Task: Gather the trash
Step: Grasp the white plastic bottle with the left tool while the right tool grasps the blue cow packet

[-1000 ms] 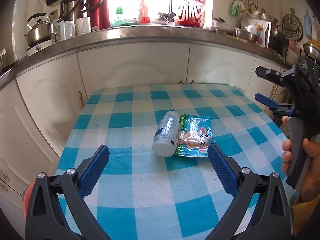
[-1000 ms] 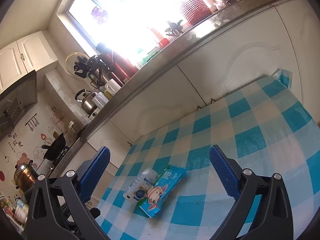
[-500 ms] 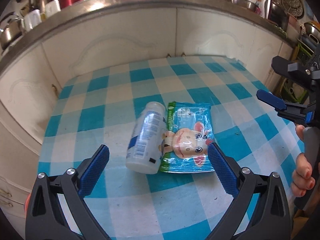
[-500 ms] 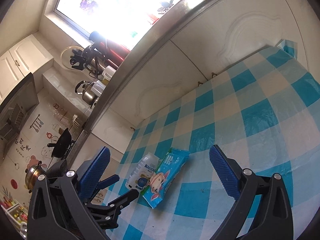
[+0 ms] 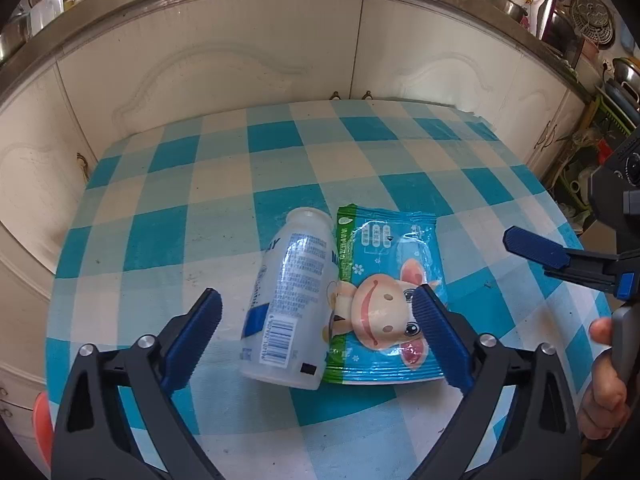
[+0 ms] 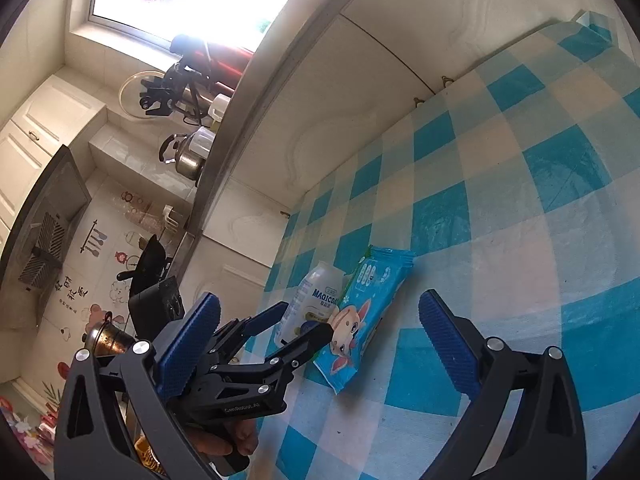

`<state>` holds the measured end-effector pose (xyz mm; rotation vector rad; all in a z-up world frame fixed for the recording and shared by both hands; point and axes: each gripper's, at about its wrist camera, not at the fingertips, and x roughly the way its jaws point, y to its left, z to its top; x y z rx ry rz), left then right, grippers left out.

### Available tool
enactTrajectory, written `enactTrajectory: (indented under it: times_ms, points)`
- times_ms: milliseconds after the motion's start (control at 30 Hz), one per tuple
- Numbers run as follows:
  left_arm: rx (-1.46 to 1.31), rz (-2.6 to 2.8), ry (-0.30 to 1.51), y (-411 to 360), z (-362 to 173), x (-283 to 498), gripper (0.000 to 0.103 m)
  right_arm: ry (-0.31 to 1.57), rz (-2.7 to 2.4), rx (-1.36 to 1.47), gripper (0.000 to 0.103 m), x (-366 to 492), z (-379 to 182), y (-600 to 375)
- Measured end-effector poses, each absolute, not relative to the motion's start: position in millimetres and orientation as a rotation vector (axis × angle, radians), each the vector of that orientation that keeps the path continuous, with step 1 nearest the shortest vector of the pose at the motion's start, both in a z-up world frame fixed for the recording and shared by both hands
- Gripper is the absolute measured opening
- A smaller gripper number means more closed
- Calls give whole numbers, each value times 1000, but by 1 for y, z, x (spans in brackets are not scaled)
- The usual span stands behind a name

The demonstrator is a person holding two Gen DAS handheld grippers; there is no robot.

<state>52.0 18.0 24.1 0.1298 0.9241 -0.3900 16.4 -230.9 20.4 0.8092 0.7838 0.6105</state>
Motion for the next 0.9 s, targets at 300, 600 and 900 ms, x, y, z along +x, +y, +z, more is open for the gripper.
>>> enactTrajectory:
  times_ms: [300, 600, 900]
  points:
    - [25, -443, 949, 18, 13, 52, 48, 804, 598, 808, 98, 17, 16, -232]
    - [-19, -509, 959, 1, 12, 26, 44, 821, 525, 648, 96, 16, 21, -222]
    - [-134, -452, 918, 30, 25, -2, 43, 824, 468, 558, 97, 16, 21, -216]
